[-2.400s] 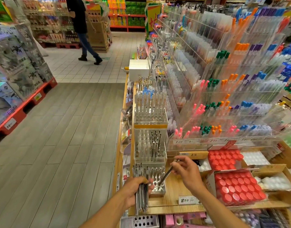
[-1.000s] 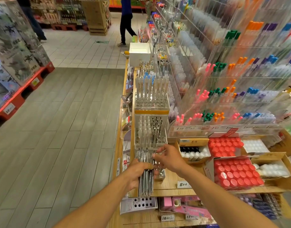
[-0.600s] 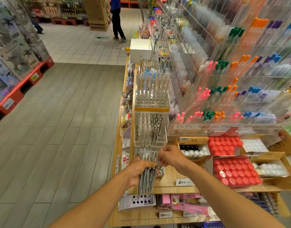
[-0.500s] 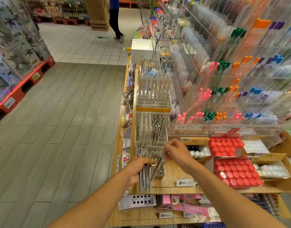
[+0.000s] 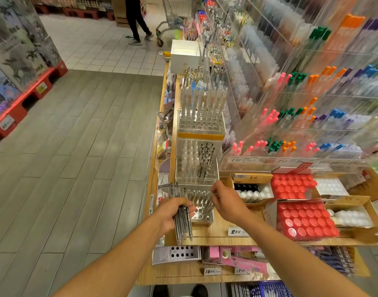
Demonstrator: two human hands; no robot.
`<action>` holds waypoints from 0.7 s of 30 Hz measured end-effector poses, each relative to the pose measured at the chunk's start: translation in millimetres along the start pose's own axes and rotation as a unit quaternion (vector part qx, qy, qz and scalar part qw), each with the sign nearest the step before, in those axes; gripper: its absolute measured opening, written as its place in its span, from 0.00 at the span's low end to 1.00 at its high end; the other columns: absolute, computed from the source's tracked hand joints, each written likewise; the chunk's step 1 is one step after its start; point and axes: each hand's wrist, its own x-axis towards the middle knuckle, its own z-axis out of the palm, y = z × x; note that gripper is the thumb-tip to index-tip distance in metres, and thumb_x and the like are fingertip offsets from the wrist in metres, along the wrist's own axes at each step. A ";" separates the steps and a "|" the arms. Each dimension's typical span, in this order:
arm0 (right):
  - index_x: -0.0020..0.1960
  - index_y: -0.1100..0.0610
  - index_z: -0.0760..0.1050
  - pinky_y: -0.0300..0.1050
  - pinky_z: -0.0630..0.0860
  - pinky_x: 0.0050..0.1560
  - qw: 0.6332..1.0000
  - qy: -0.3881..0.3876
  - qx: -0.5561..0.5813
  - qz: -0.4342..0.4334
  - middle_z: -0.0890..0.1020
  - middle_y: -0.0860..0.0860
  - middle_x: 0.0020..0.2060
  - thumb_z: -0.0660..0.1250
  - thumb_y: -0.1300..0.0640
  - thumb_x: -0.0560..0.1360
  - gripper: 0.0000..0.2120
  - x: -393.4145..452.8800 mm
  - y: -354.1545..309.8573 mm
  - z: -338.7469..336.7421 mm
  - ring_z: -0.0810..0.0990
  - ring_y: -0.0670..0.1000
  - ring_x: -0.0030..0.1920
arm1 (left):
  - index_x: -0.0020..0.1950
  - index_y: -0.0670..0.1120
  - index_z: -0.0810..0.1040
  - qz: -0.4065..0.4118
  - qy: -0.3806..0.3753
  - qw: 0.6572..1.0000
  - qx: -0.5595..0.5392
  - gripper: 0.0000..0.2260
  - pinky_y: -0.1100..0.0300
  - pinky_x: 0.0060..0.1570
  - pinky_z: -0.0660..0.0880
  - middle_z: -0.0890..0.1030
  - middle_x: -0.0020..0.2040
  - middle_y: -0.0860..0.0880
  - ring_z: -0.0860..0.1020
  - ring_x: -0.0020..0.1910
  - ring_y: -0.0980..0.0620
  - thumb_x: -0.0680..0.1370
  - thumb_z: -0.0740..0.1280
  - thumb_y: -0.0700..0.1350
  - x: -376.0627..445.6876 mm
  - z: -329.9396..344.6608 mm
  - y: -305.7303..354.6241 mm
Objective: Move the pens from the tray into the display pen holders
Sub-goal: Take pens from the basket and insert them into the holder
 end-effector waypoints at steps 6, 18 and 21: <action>0.53 0.52 0.72 0.36 0.68 0.34 0.999 0.037 0.002 0.020 0.75 0.41 0.37 0.62 0.56 0.79 0.03 3.0 7.7 10.8 0.74 0.40 0.35 | 0.54 0.31 0.79 0.002 -0.004 1.000 0.000 0.08 0.58 0.35 0.82 0.85 0.45 0.36 0.85 0.40 0.46 0.76 0.68 0.32 0.8 -1.0 -1.5; 0.53 0.54 0.73 0.44 0.75 0.42 0.999 0.031 -0.032 0.016 0.79 0.47 0.43 0.63 0.56 0.79 0.04 10.9 4.4 4.1 0.78 0.48 0.41 | 0.52 0.31 0.79 0.002 -0.006 1.000 -0.006 0.07 0.57 0.36 0.82 0.85 0.45 0.35 0.86 0.41 0.45 0.77 0.67 0.33 2.5 -2.5 -1.3; 0.55 0.56 0.77 0.45 0.76 0.50 0.997 0.031 -0.066 -0.005 0.79 0.50 0.50 0.64 0.59 0.78 0.07 9.6 4.6 6.8 0.78 0.50 0.49 | 0.52 0.31 0.80 0.003 -0.011 1.000 -0.010 0.07 0.55 0.38 0.83 0.85 0.46 0.34 0.86 0.42 0.44 0.76 0.67 0.33 2.4 -2.0 -0.9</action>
